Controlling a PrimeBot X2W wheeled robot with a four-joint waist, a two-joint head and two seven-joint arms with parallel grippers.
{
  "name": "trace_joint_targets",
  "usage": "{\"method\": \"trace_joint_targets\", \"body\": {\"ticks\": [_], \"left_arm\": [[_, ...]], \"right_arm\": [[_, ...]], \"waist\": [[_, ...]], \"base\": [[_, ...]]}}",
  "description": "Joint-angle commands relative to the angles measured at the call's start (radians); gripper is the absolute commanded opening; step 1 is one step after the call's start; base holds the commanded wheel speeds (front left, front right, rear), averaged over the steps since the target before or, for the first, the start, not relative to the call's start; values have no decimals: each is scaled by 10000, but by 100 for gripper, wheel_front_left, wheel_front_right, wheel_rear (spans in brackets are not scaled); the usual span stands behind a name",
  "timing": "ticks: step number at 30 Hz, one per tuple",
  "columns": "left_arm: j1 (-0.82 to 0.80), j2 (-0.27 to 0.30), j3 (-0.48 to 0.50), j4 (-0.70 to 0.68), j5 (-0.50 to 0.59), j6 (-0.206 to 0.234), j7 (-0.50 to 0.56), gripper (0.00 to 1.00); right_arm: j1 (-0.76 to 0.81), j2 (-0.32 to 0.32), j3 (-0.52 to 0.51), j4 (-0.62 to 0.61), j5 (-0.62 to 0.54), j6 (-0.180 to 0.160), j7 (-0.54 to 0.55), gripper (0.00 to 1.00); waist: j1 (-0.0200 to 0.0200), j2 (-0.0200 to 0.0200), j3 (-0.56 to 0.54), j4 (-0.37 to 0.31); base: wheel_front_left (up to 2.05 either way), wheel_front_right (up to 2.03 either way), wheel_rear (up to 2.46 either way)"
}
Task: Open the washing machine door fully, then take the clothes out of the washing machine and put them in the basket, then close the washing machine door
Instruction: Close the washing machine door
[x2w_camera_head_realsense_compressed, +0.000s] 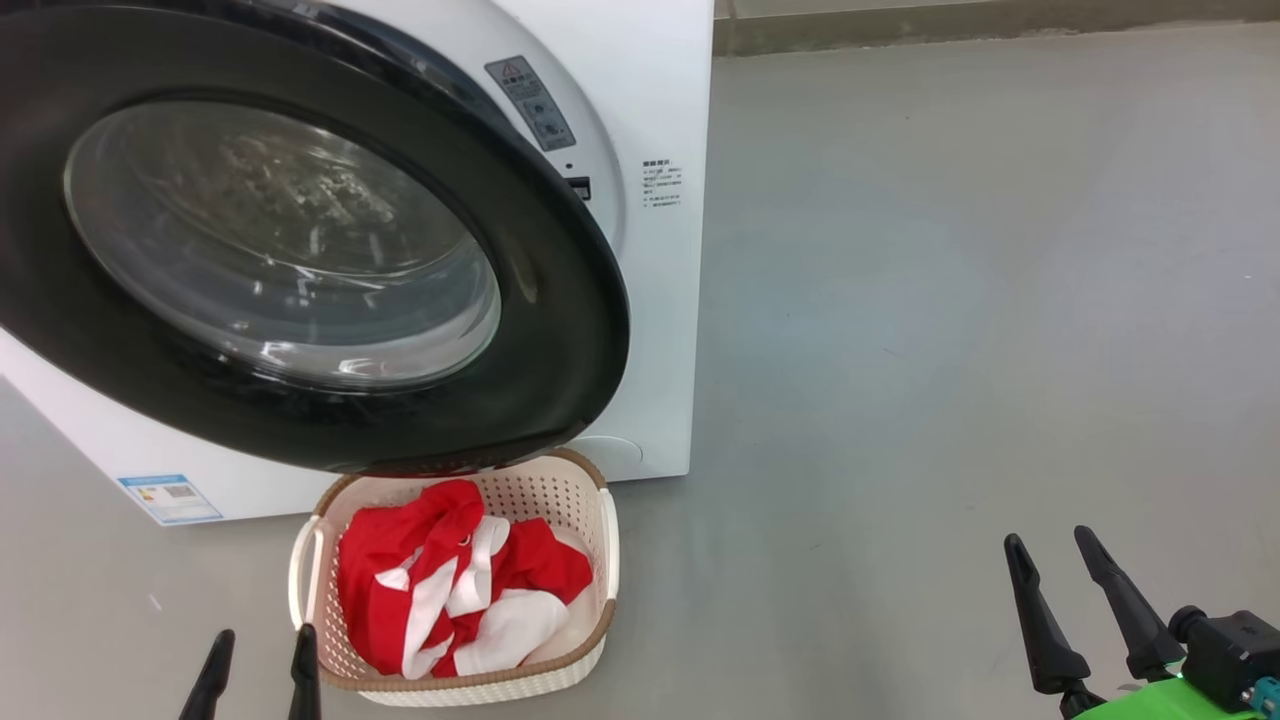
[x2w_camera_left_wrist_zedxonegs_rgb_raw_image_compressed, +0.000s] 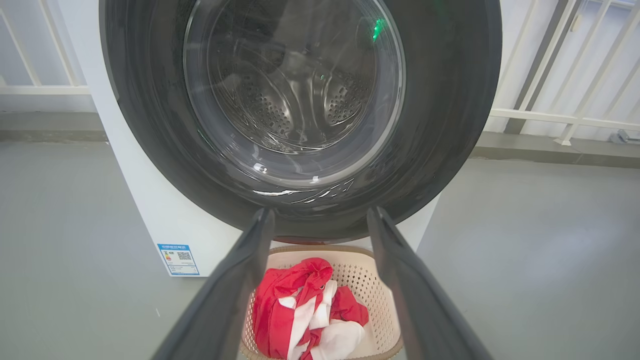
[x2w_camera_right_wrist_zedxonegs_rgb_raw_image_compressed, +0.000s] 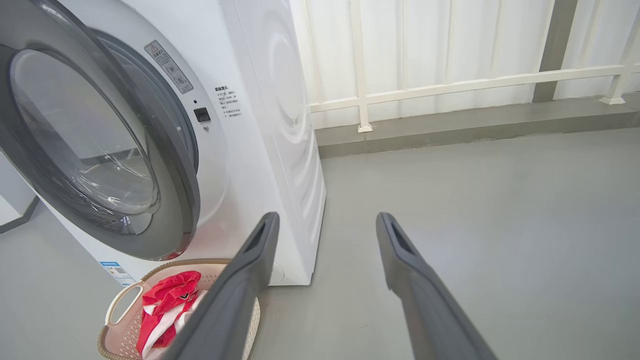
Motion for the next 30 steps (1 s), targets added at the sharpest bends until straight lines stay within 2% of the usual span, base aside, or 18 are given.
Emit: {"method": "trace_joint_targets", "body": {"ticks": [1, 2, 3, 4, 5, 11, 21, 30], "left_arm": [[-248, 32, 337, -200, 6, -54, -122, 100], [-253, 31, 323, -178, -3, -54, -122, 100], [-256, 30, 289, -135, -18, -54, -122, 100], [-264, 29, 258, -89, -36, -54, -122, 100], [-284, 28, 215, -46, -49, -54, -122, 100], [-343, 23, 79, 78, -100, -54, -122, 100], [-425, 18, -170, 150, -421, -54, -122, 100], [-753, 17, -748, 90, -607, -54, -122, 100]], "right_arm": [[-186, -176, 267, -268, 5, 63, -65, 100], [-204, -166, 310, -272, 37, 63, -65, 97], [-223, -144, 347, -281, 95, 63, -65, 65], [-246, -130, 432, -284, 160, 63, -65, 25], [-270, -130, 522, -283, 203, 63, -65, 0], [-639, 33, 911, -192, 325, 63, -65, 0], [-2398, 359, 2536, 71, 530, 63, -65, 0], [-3986, 308, 2949, 423, 825, 63, -65, 0]], "waist": [[0, -1, -6, 45], [0, -1, -8, 77], [0, -1, -13, 131], [0, -1, -16, 183], [0, -1, -17, 252], [0, -1, -5, 604], [0, -1, 110, 1597], [0, -1, 682, 2493]], "base": [[0, 0, 0], [0, 0, 0], [0, 0, 0], [0, 0, 0], [0, 0, 0], [0, 0, 0], [0, 0, 0], [0, 0, 0]]}}
